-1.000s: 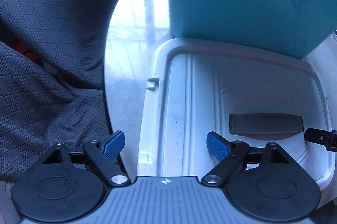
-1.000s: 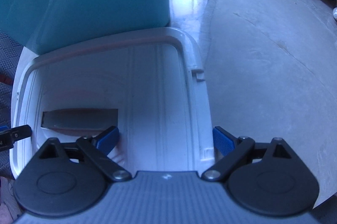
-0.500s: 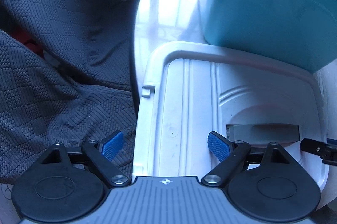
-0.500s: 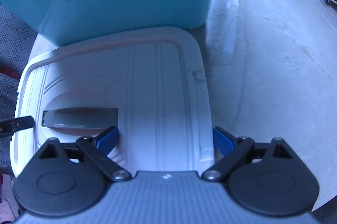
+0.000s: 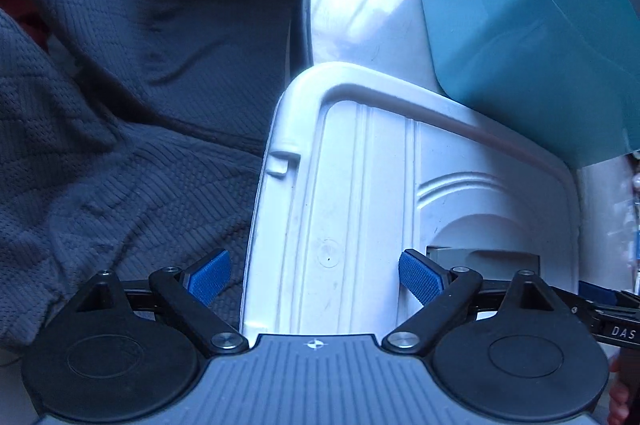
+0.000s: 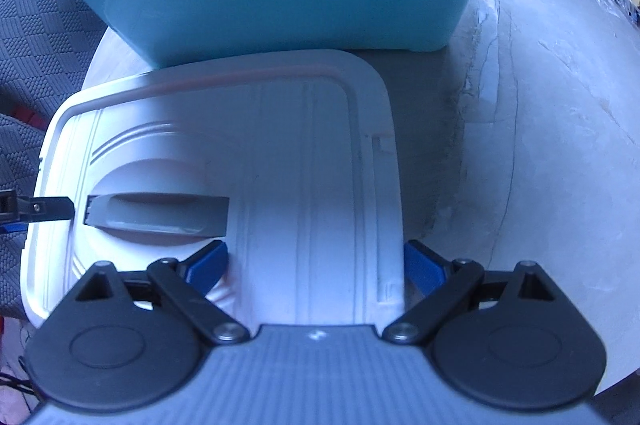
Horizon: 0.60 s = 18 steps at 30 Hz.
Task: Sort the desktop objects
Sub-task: 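Position the right tool at the lid handle while the left tool nears the lid rim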
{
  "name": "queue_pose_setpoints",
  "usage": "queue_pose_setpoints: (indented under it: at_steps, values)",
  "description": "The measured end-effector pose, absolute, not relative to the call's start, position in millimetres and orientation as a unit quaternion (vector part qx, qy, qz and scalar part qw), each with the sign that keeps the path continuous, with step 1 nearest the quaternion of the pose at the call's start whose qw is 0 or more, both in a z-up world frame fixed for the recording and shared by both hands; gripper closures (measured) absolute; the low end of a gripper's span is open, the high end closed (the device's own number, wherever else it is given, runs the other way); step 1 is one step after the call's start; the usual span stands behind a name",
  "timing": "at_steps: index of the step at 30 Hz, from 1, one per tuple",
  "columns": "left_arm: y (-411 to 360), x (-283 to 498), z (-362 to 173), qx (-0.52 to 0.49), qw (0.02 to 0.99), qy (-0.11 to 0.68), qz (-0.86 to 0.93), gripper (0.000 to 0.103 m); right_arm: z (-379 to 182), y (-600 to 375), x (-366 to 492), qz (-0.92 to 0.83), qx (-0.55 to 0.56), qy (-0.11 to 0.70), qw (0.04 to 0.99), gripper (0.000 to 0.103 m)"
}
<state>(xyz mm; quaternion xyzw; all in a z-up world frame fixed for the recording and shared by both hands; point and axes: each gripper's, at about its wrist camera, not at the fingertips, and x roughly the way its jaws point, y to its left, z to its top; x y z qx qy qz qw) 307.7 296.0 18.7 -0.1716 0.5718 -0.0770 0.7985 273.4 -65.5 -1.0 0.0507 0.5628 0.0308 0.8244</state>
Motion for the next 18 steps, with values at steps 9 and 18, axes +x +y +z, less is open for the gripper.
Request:
queue_pose_setpoints:
  at_steps: [9, 18]
  values:
    - [286.7, 318.1, 28.6, -0.169, 0.770, 0.601, -0.131, 0.011, -0.1, -62.1, 271.0, 0.017, 0.049, 0.562, 0.826, 0.009]
    - [294.9, 325.1, 20.1, -0.165, 0.774, 0.598, -0.126, 0.005, -0.8, -66.4, 269.2, 0.014, 0.055, 0.562, 0.825, 0.009]
